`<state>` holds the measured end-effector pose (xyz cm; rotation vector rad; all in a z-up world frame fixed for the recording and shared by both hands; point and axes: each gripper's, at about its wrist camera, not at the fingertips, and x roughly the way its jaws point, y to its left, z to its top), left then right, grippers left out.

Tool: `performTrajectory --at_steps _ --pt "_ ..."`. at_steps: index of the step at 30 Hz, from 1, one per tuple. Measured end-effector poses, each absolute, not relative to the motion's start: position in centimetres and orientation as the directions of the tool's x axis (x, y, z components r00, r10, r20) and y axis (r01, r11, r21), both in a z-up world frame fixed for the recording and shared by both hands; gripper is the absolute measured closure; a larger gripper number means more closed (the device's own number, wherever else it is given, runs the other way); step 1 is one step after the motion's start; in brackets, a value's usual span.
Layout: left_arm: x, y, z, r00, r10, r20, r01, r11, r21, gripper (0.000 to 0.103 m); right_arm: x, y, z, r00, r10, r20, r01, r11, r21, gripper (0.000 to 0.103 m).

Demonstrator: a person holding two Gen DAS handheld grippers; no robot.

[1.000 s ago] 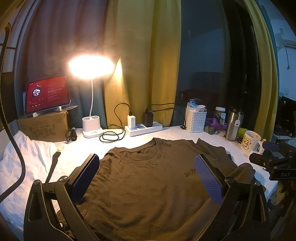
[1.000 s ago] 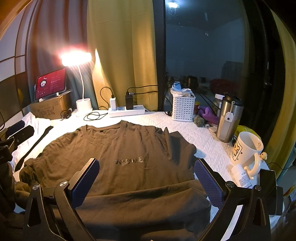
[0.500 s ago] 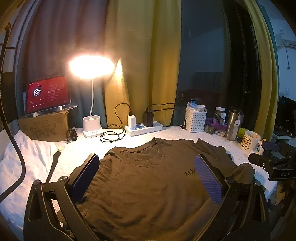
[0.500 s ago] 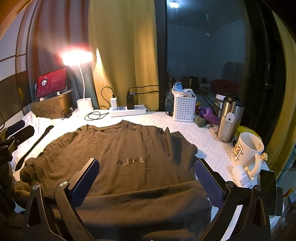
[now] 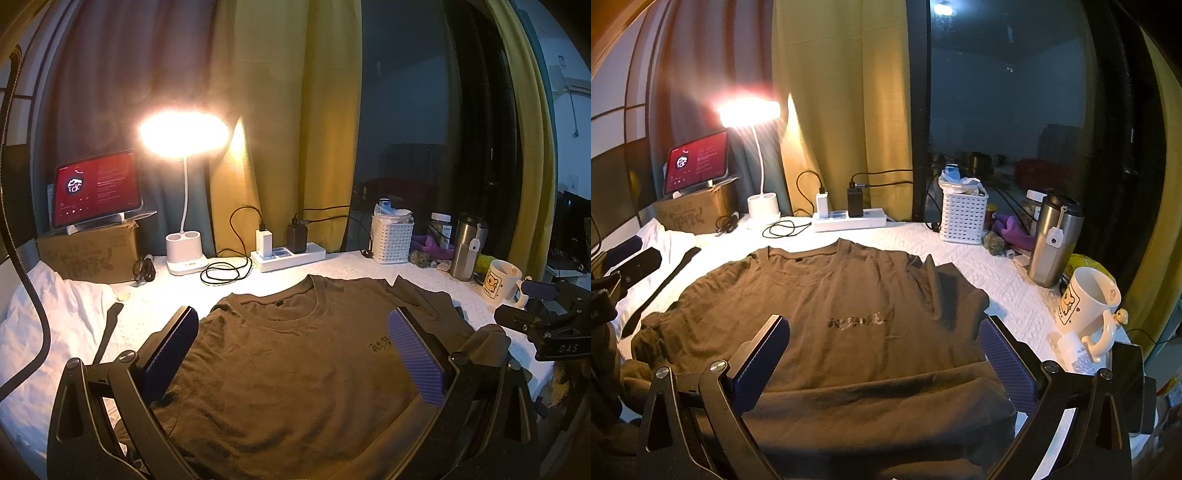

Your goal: Fold small clothes

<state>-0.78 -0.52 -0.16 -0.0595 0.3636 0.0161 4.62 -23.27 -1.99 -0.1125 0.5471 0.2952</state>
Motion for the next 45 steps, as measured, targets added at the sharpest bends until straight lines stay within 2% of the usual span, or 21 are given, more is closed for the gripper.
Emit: performTrajectory --at_steps 23,45 --pt "-0.3 -1.0 -0.2 0.931 0.003 -0.364 -0.023 0.999 -0.050 0.002 4.6 -24.0 -2.6 0.806 0.245 -0.539 -0.301 0.953 -0.017 0.000" --pt "7.6 -2.1 -2.2 0.875 0.013 -0.484 -0.032 0.999 -0.029 0.002 14.1 -27.6 -6.1 0.737 0.206 -0.644 -0.254 0.967 0.018 0.000"
